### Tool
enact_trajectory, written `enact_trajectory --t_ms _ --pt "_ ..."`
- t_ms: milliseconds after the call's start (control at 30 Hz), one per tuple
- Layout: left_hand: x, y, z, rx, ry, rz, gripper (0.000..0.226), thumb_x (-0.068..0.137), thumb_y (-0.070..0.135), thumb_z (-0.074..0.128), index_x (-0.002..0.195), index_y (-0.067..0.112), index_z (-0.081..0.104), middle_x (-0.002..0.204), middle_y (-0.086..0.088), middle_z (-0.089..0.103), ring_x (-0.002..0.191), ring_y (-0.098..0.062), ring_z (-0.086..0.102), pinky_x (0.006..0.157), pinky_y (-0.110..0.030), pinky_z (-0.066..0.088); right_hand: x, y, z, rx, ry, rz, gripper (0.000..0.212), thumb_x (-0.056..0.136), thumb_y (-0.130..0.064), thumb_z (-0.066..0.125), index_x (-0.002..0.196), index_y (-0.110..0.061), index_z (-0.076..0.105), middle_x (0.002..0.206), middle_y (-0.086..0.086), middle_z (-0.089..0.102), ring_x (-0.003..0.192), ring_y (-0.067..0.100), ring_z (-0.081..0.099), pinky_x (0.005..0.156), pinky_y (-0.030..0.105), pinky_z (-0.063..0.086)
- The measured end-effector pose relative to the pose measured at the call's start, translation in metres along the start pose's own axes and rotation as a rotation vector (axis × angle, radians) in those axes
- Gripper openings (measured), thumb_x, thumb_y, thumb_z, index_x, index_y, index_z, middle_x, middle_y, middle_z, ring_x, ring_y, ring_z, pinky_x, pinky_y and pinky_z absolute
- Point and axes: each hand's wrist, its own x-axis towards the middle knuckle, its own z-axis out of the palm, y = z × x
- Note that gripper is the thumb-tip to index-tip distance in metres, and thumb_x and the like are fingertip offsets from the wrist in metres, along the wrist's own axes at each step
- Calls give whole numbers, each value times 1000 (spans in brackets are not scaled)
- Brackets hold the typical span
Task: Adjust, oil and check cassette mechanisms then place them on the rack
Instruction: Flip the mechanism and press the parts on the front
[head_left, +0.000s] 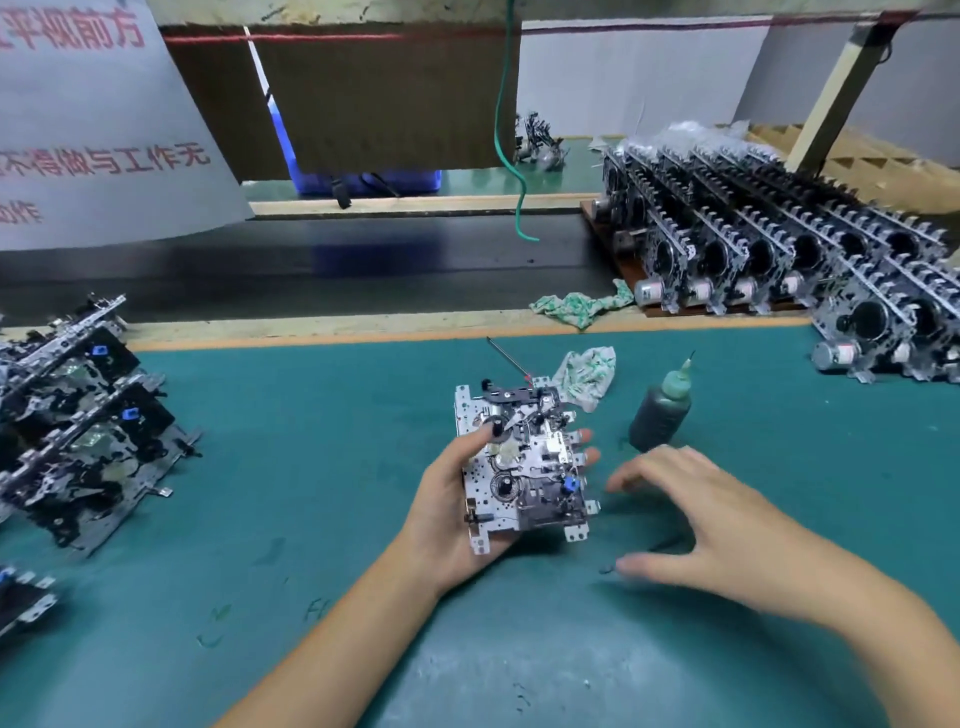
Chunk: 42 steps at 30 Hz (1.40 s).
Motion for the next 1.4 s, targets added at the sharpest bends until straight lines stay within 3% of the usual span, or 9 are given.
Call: enact_trajectory --t_ms 133,267,367,467,567,667,900,1100,1400 --pt "2 -4 -2 -26 106 -46 64 75 39 68 127 3 59 133 -25 53 121 -38 54 102 -48 44 -2 9 8 -152 -142 -51 15 85 -52 58 84 -47 45 93 -26 40 96 -11 32 85 12 26" --pt "4 -2 -7 -98 176 -106 79 70 55 62 127 1 58 133 -28 52 118 -40 55 102 -47 44 9 6 -7 346 -138 -59 12 92 -37 58 82 -37 51 86 -10 62 88 6 54 82 29 44" --pt "3 0 -12 -146 199 -106 80 74 61 57 122 -2 61 129 -27 56 112 -38 60 98 -46 48 28 -7 -13 627 -144 -134 10 96 -40 46 87 -35 44 71 -2 66 75 18 61 77 29 46" --pt "2 1 -17 -192 216 -79 82 77 65 52 122 -3 61 129 -26 56 111 -36 61 91 -47 52 51 -17 -2 774 -86 -93 10 100 -26 44 90 -25 44 50 -4 47 46 14 38 50 21 37" --pt "3 3 -22 -191 230 -82 85 79 68 46 120 -4 62 129 -27 56 112 -39 60 91 -50 52 57 -11 8 833 84 7 19 101 -21 41 83 -15 44 42 -5 38 40 7 33 52 16 37" --pt "7 6 -23 -178 242 -106 83 80 68 43 117 -4 64 126 -27 58 108 -38 62 93 -48 51 51 -5 12 933 19 88 32 95 -35 45 66 -21 50 45 -3 36 39 5 29 40 13 26" --pt "14 6 -25 -102 276 -163 76 89 65 32 114 3 69 126 -20 61 111 -30 63 91 -39 51 54 -9 22 910 -151 150 36 97 -31 44 62 -23 48 46 1 50 37 10 42 36 17 33" --pt "13 5 -22 -51 306 -151 77 91 65 30 121 2 63 130 -25 55 112 -32 60 98 -42 45 54 -10 22 834 -141 198 40 98 -29 44 59 -19 47 36 -5 40 33 7 31 41 9 27" --pt "14 6 -21 6 320 -159 75 90 65 28 109 6 72 119 -21 64 105 -30 65 87 -37 54 52 -14 23 927 -212 281 53 98 -32 43 48 -18 50 31 -2 34 31 9 21 36 15 20"
